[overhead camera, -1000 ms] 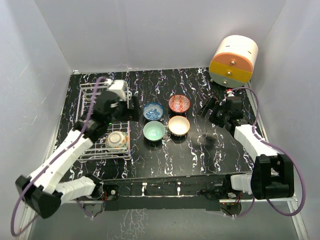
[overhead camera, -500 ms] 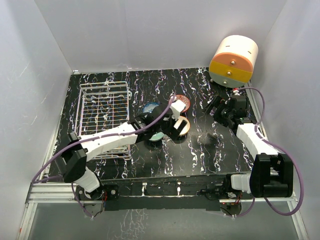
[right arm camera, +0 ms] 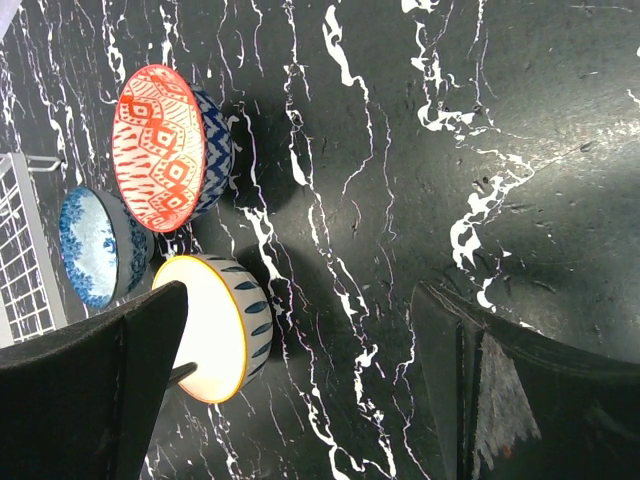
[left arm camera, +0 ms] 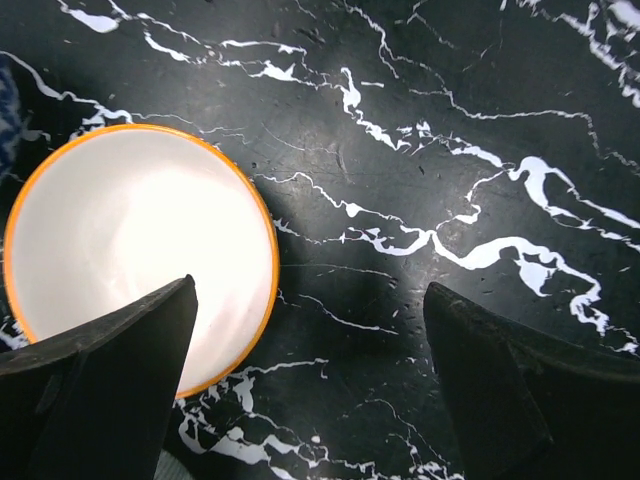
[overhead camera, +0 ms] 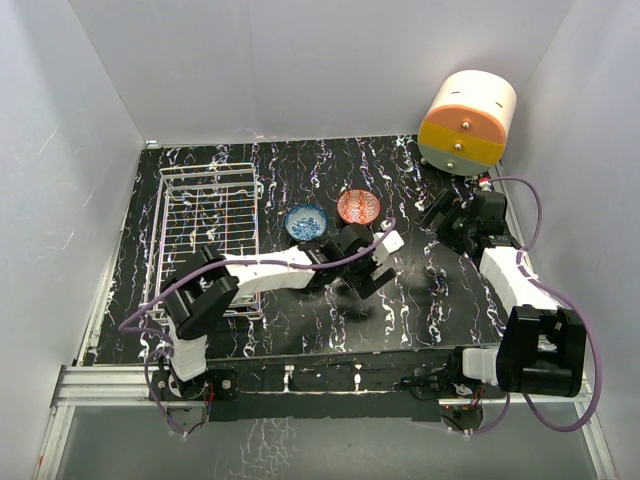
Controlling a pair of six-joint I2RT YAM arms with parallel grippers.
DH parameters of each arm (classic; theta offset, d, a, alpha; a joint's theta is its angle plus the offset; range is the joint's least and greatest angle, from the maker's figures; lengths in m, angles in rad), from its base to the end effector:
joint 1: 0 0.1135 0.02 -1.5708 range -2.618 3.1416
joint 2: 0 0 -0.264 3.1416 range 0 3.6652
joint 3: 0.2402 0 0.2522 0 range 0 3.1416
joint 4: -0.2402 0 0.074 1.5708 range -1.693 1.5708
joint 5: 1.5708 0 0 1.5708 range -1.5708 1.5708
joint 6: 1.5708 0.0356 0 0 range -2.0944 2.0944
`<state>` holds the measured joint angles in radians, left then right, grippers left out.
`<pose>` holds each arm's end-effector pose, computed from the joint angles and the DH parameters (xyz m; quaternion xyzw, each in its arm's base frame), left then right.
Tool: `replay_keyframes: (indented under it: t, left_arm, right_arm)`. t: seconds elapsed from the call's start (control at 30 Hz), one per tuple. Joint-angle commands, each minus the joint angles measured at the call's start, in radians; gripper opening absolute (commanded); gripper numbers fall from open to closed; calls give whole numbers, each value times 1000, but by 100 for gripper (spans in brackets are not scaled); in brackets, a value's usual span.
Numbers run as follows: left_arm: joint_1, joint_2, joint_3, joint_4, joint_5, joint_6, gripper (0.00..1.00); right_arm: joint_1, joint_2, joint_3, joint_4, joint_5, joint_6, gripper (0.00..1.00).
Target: Load the bowls into the dish rack
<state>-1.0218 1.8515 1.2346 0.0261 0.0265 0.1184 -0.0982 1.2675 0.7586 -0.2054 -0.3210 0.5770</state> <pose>0.2177 -0.3576 0.2134 0.4814 0.7394 -0.2159 0.4183 0.2656 -0.0149 0.2279 0.2348 0.8693 0.2384 0.3638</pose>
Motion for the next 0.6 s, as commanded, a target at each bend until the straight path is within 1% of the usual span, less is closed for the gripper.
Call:
replay_keyframes:
  t: [0.0, 0.17, 0.27, 0.33, 0.47, 0.57]
  left_arm:
    - [2, 37, 52, 24, 31, 32, 92]
    - [3, 99, 76, 29, 4, 33, 89]
    - [3, 123, 89, 31, -24, 34, 85]
    - [3, 141, 98, 22, -32, 33, 81]
    - [3, 166, 112, 5, -59, 24, 65]
    - [3, 171, 110, 2, -64, 14, 63]
  right_arm:
    - [-20, 0, 14, 47, -27, -9, 98]
    - [-26, 4, 5, 55, -39, -8, 99]
    - [-28, 3, 0, 57, -45, -8, 98]
    - [-29, 2, -2, 58, -46, -8, 98]
    - [-30, 0, -7, 60, -48, -9, 98]
    - [-32, 1, -7, 60, -50, -9, 98]
